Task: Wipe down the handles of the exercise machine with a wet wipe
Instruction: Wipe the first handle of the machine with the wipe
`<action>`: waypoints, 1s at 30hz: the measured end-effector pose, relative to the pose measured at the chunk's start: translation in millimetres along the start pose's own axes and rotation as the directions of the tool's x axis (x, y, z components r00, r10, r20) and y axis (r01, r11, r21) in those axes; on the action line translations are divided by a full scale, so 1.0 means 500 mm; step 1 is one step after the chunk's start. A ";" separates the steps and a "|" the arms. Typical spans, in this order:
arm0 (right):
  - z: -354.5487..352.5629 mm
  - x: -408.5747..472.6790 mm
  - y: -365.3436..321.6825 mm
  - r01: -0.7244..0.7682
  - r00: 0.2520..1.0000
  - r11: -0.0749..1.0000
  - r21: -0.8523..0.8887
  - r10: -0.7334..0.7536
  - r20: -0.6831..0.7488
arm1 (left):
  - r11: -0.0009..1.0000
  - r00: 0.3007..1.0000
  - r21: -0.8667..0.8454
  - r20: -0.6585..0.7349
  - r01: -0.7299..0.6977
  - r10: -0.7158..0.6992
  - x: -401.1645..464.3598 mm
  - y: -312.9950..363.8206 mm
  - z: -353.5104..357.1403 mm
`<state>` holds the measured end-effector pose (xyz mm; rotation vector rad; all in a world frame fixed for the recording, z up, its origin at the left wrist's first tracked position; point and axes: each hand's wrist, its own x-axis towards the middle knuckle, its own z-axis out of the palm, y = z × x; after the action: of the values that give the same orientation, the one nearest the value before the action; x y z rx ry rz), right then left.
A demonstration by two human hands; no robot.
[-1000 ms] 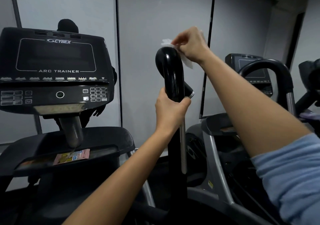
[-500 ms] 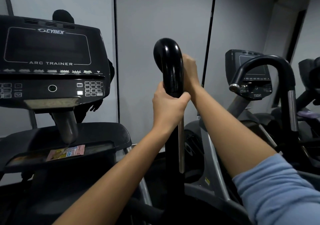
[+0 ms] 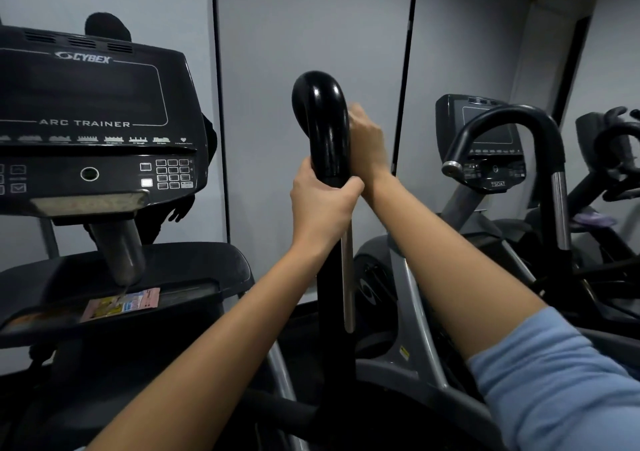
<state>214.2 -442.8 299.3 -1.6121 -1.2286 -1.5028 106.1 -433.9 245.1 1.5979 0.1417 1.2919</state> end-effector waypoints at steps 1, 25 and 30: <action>0.008 0.001 -0.012 0.008 0.999 0.999 0.053 -0.006 -0.044 | 1.000 1.000 -0.005 0.004 0.008 -0.008 0.001 -0.001 -0.001; 0.012 -0.146 0.087 -0.093 0.973 0.994 -0.058 0.103 0.206 | 1.000 1.000 -0.028 0.017 0.009 -0.008 -0.005 0.008 -0.001; -0.020 -0.159 0.108 -0.256 0.947 0.965 -0.050 0.261 0.190 | 1.000 1.000 -0.025 0.012 0.011 -0.011 -0.007 0.003 0.000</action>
<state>265.2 -490.2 232.0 -1.8922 -1.0522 -1.2237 104.0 -437.0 244.0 1.5807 0.1262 1.2711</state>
